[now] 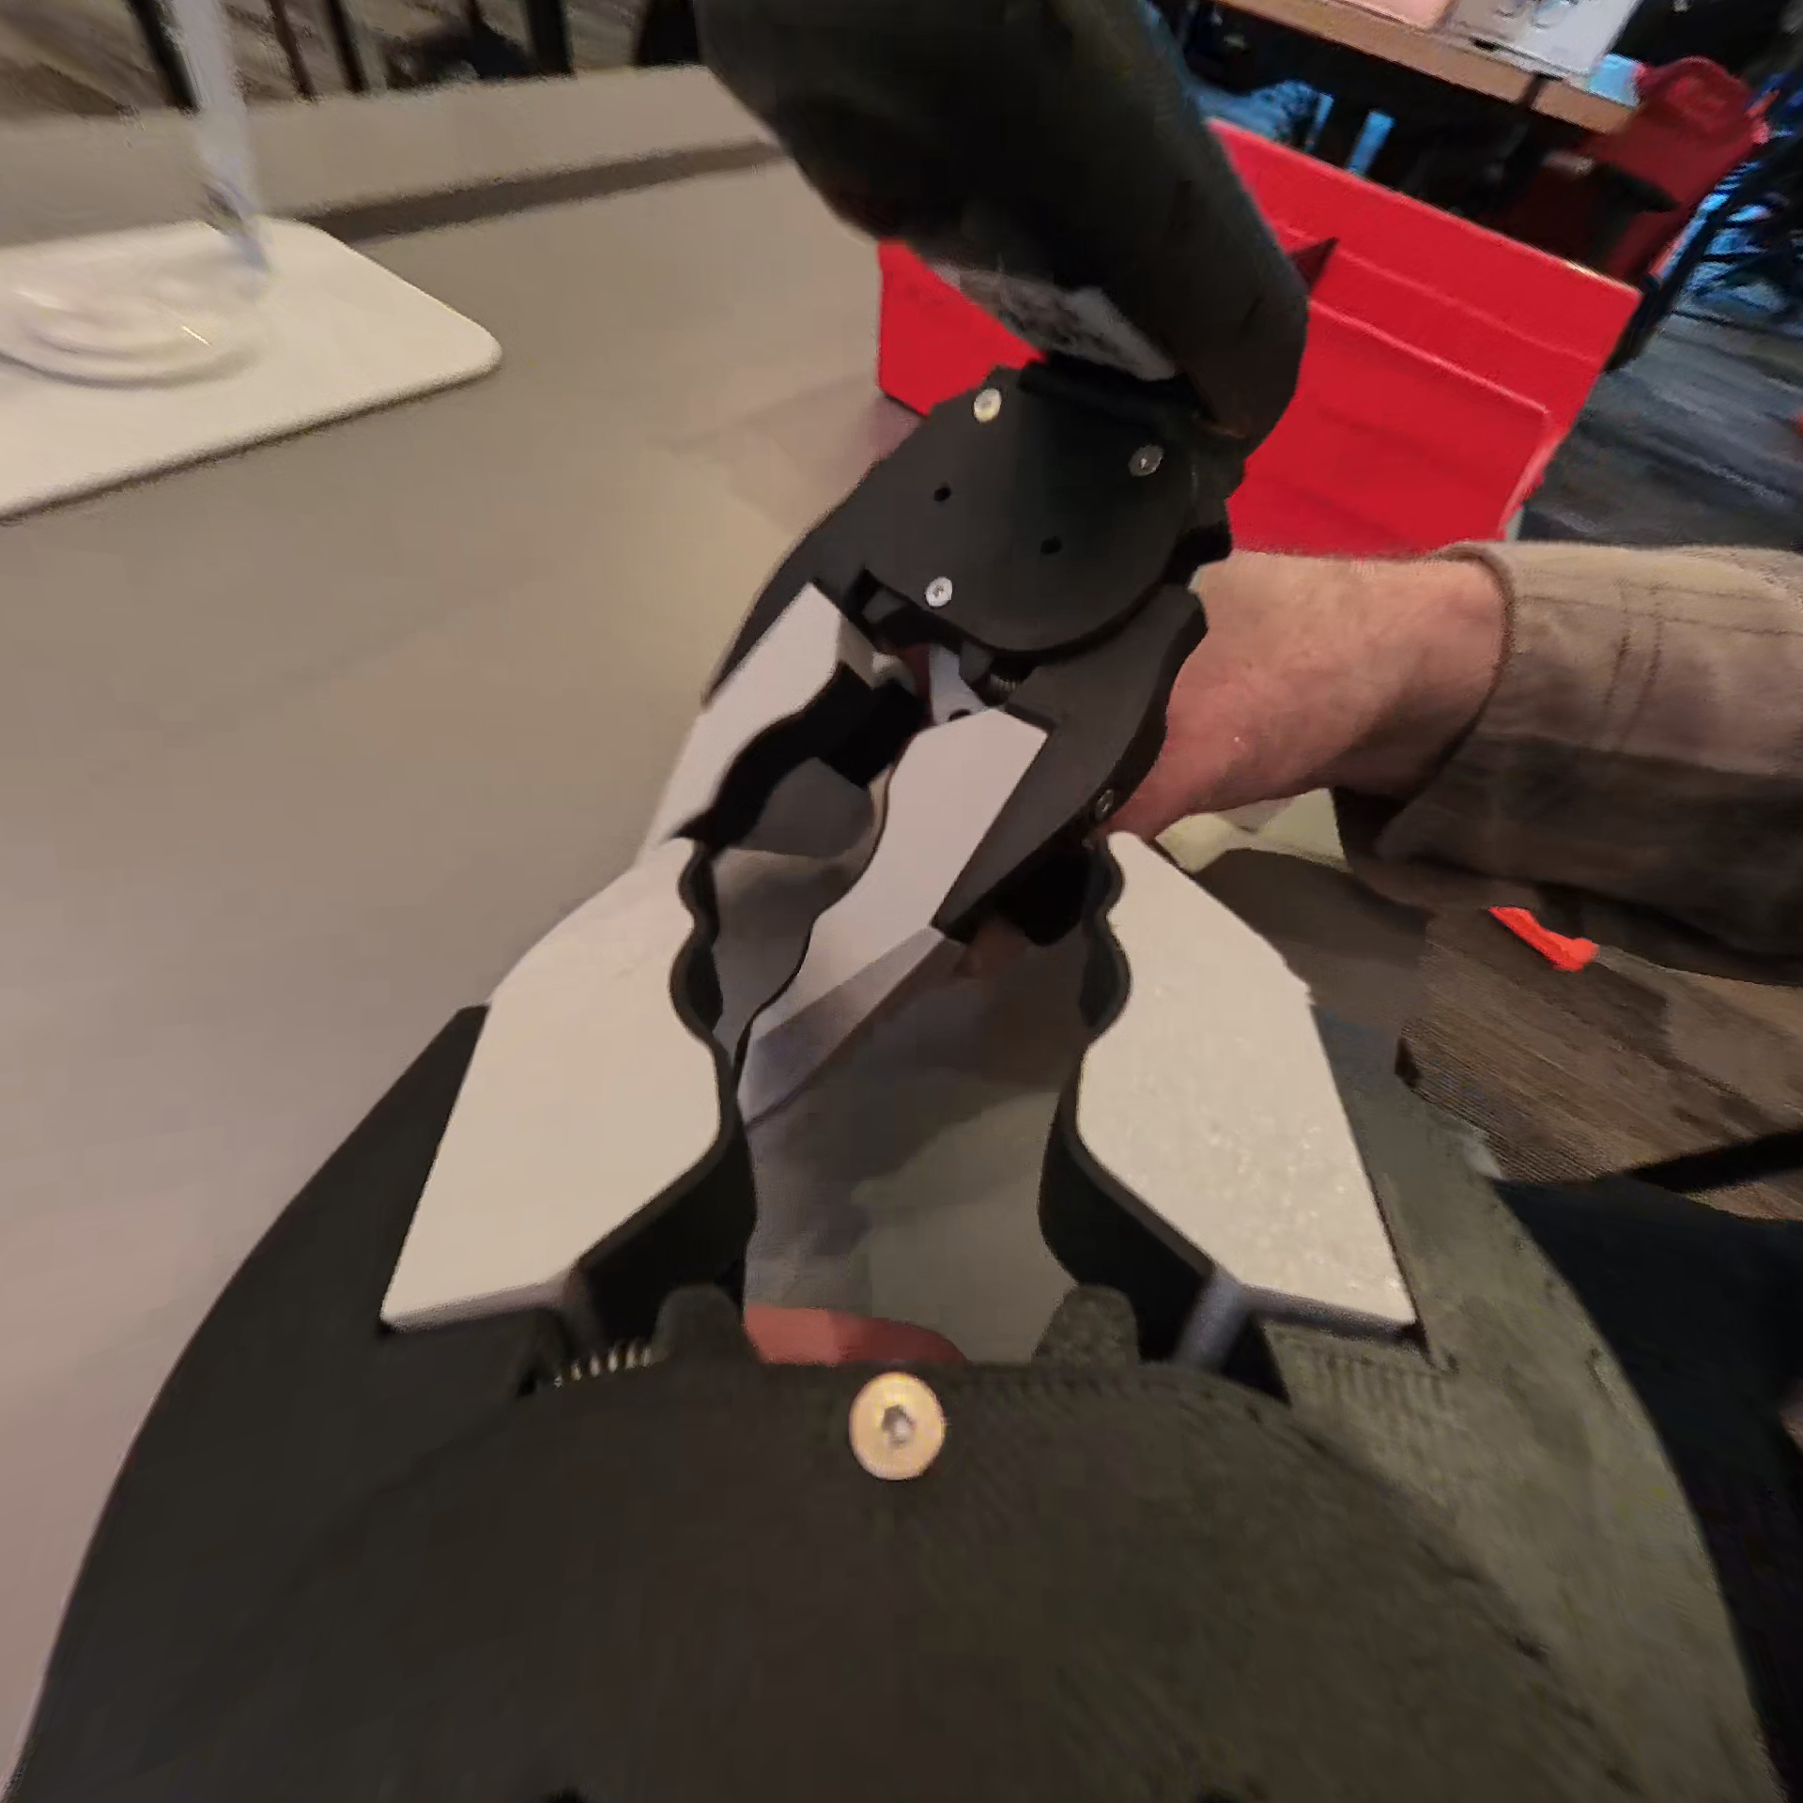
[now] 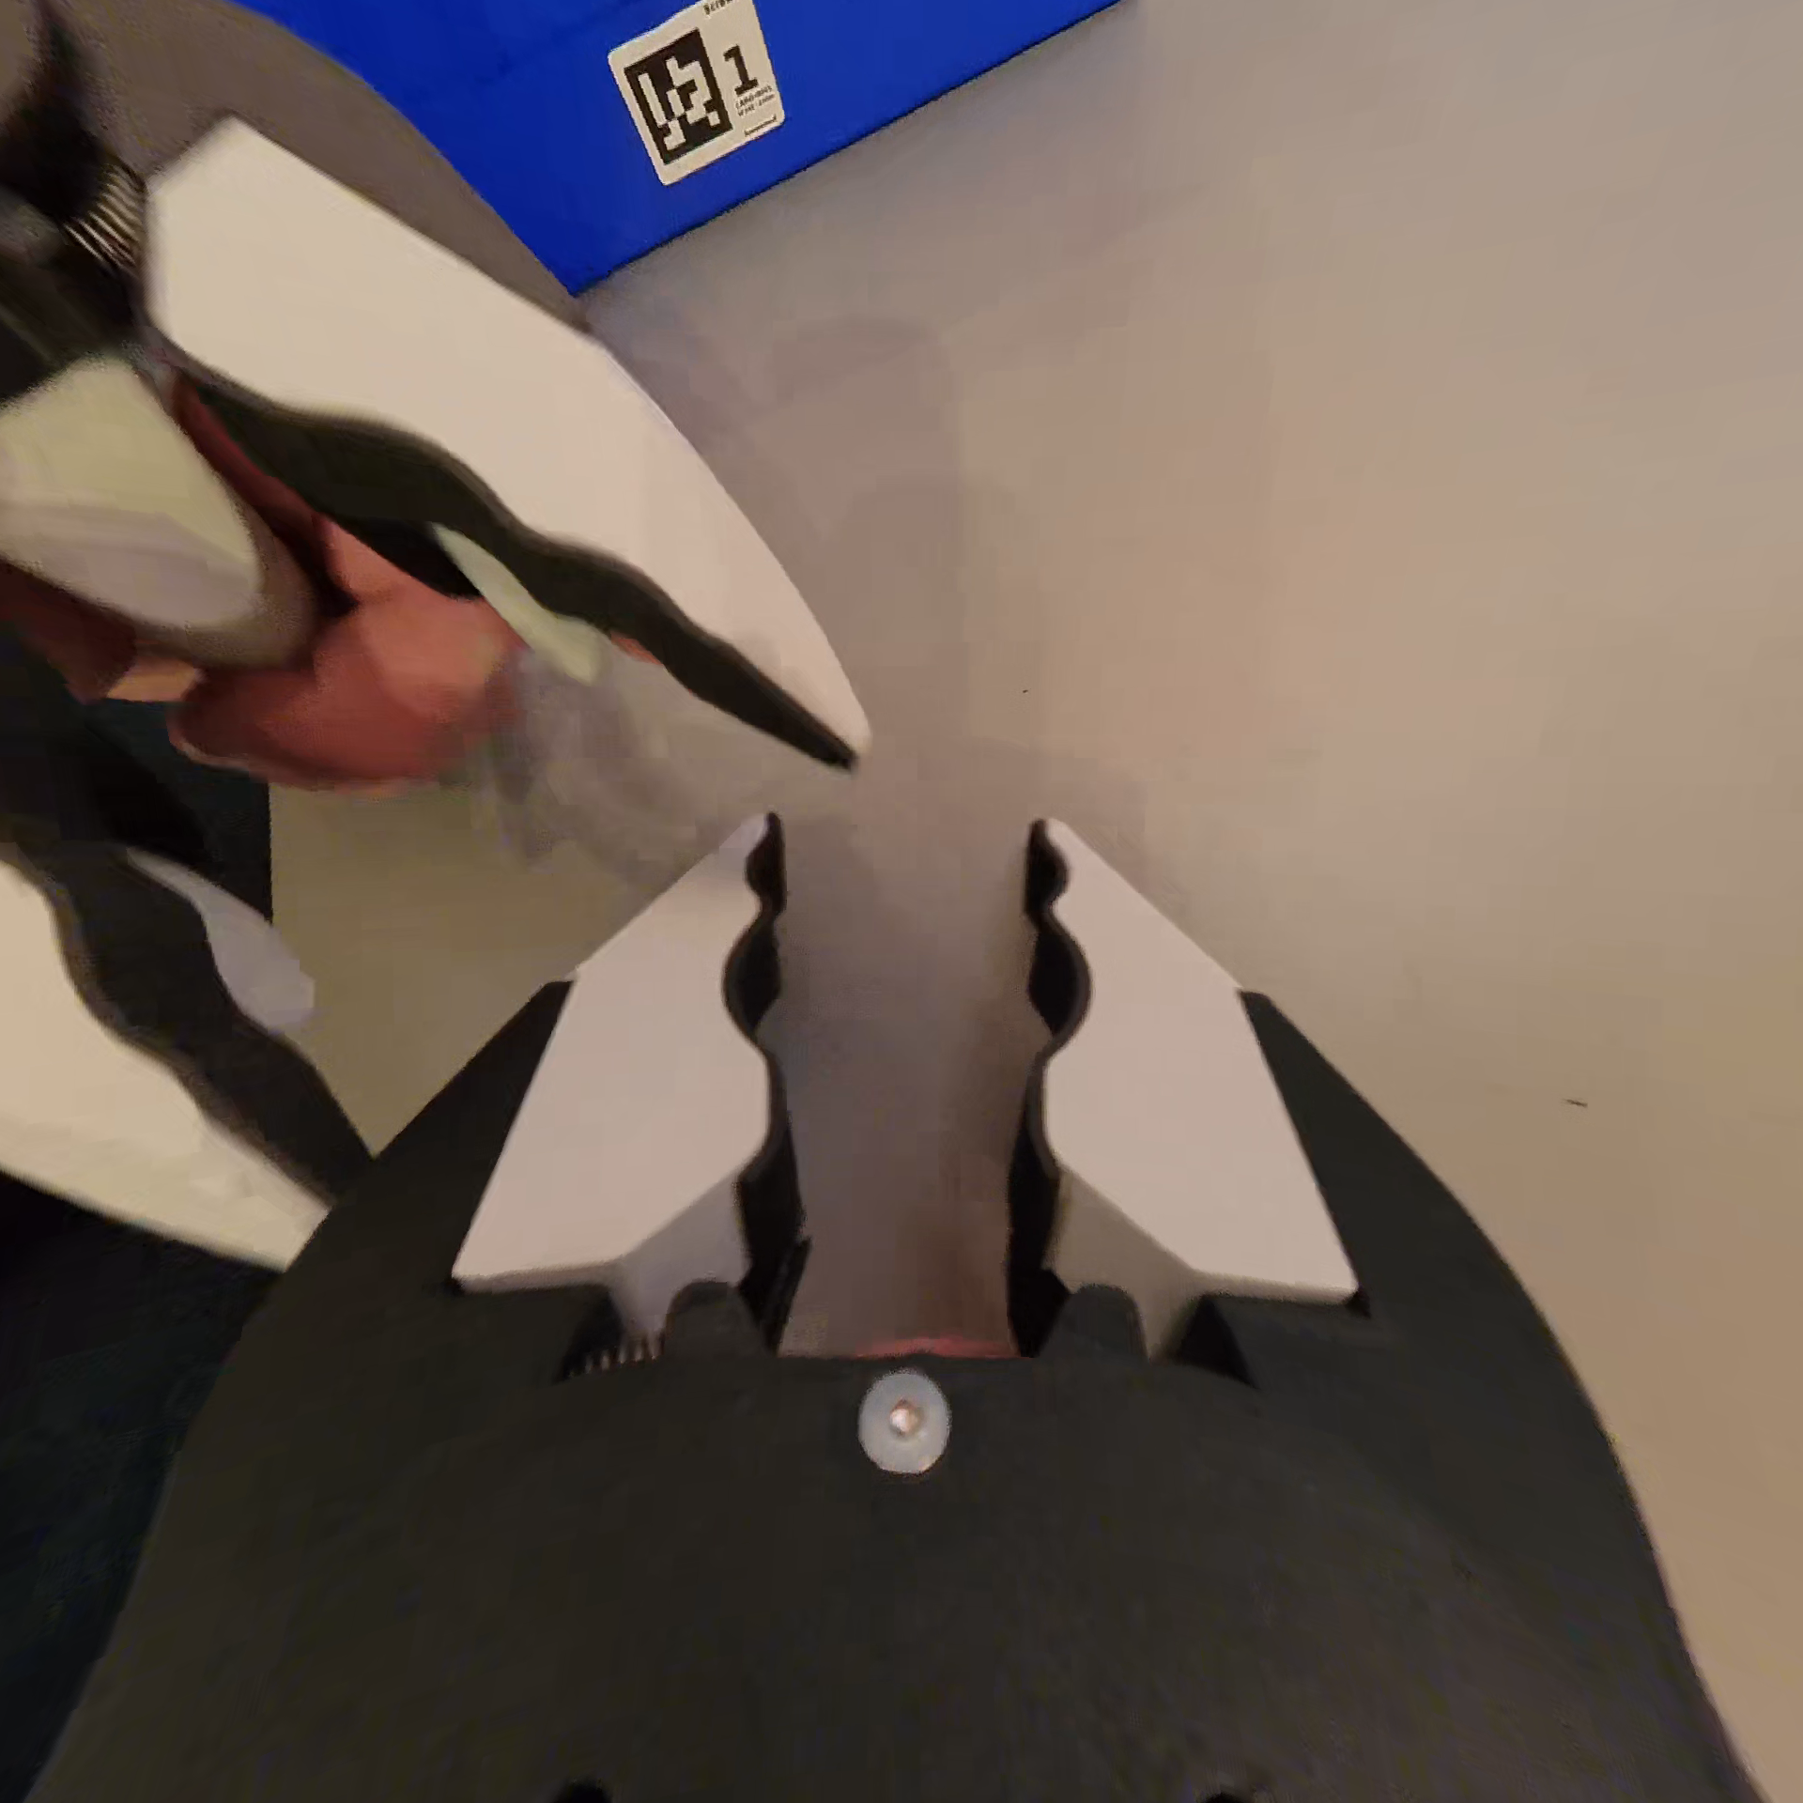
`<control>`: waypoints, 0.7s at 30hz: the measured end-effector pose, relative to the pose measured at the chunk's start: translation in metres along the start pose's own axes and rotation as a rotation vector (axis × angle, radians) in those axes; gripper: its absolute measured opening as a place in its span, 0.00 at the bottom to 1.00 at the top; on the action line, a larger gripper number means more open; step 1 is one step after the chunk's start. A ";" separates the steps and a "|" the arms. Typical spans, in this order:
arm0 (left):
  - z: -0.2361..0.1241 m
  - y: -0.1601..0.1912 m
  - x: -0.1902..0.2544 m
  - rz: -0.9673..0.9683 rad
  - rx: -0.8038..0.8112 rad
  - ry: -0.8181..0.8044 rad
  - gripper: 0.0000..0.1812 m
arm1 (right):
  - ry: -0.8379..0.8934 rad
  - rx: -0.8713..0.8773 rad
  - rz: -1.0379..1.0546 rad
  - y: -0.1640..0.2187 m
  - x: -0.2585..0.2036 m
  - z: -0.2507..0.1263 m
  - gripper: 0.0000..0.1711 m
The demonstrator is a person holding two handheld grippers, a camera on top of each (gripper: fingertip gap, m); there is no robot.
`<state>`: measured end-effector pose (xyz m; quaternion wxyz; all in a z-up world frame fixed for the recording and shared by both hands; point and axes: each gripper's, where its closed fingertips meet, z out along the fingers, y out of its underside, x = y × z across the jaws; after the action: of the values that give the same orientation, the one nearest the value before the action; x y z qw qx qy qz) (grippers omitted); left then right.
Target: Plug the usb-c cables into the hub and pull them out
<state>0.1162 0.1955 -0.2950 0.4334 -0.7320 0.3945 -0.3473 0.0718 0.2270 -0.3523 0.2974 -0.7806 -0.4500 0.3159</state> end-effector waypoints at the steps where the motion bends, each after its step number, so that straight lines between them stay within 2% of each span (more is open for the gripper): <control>1: -0.007 -0.007 -0.003 0.021 0.020 -0.027 0.36 | -0.012 0.002 0.009 0.000 -0.001 0.000 0.24; 3: -0.021 -0.023 -0.007 0.067 0.056 -0.067 0.27 | -0.049 0.010 0.031 -0.002 -0.002 -0.002 0.11; 4: -0.028 -0.032 -0.006 0.082 0.074 -0.069 0.12 | -0.057 0.012 0.046 -0.002 -0.002 -0.002 0.05; 5: -0.035 -0.043 -0.007 0.092 0.091 -0.082 0.06 | -0.070 0.011 0.063 -0.002 -0.001 -0.002 0.00; 6: -0.043 -0.053 -0.008 0.114 0.105 -0.099 0.01 | -0.087 0.012 0.081 -0.003 -0.001 -0.003 0.00; 7: -0.050 -0.062 -0.010 0.148 0.115 -0.115 0.00 | -0.092 0.024 0.106 -0.005 0.001 -0.004 0.00; 10: -0.067 -0.083 -0.017 0.272 0.099 -0.165 0.01 | -0.093 0.076 0.184 -0.012 0.009 -0.008 0.00; 14: -0.101 -0.105 -0.050 0.329 0.071 -0.265 0.12 | -0.042 0.194 0.289 -0.022 0.025 -0.020 0.00; 17: -0.133 -0.103 -0.098 0.401 -0.055 -0.434 0.16 | 0.004 0.180 0.271 -0.018 0.021 -0.018 0.00; 21: -0.178 -0.080 -0.153 0.512 -0.262 -0.529 0.24 | 0.064 0.053 0.187 -0.002 0.004 -0.004 0.00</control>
<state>-0.0819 0.2910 -0.1796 0.4957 -0.7232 0.4801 0.0265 0.0753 0.2310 -0.3498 0.3015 -0.8207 -0.3569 0.3289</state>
